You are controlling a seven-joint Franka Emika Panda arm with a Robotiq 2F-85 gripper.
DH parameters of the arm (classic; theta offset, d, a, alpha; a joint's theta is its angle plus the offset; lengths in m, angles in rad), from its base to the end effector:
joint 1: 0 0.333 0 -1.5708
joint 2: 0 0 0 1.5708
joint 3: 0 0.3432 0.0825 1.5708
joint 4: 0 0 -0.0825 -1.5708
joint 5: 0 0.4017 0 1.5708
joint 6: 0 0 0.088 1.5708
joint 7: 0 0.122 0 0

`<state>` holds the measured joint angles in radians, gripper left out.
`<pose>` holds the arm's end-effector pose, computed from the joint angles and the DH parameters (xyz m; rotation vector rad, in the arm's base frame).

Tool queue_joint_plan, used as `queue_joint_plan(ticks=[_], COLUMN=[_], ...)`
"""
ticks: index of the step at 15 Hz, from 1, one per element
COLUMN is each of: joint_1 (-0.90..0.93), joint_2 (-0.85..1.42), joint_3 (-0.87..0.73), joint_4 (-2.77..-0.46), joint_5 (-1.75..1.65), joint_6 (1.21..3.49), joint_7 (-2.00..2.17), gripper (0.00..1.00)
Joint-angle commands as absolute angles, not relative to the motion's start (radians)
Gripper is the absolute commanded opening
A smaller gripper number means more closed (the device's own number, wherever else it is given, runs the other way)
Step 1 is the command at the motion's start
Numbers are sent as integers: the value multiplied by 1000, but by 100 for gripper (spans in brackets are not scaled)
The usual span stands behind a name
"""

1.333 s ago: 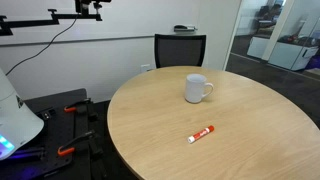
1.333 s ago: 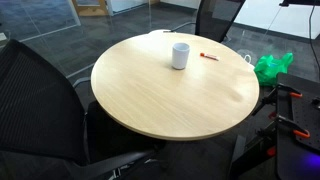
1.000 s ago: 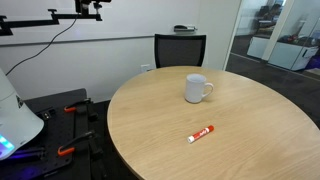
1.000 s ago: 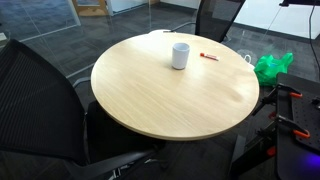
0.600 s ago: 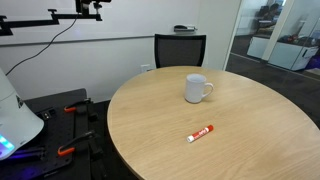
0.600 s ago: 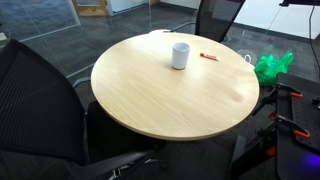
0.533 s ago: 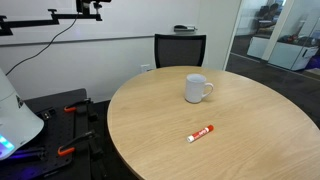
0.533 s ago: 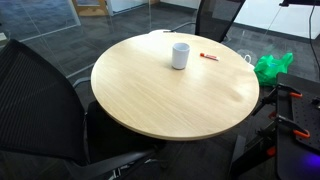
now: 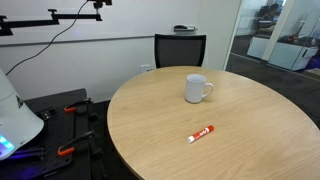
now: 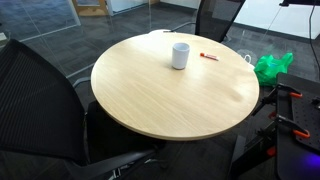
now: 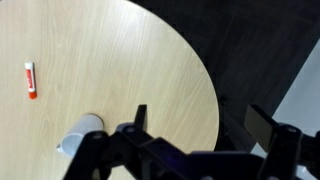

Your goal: Move the white cup to the left

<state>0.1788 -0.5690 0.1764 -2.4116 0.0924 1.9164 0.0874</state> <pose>0.3628 0.1504 0.5190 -3.1142 -0.3365 -0.1063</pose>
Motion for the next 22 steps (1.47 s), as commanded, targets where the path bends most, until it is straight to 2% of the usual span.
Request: queue_joint_plan(ticks=[1, 3, 9, 16, 22], joint_1=[143, 121, 69, 71, 66], joint_2=[-484, -450, -355, -209, -164], joint_3=[170, 167, 112, 6, 6], joint_4=[-2380, -2370, -2279, -2225, -2236], joint_5=[66, 33, -65, -14, -2], joint_6=[2071, 2121, 2087, 2119, 2125], joint_7=[92, 95, 36, -195, -231], gripper=[100, 100, 100, 100, 100])
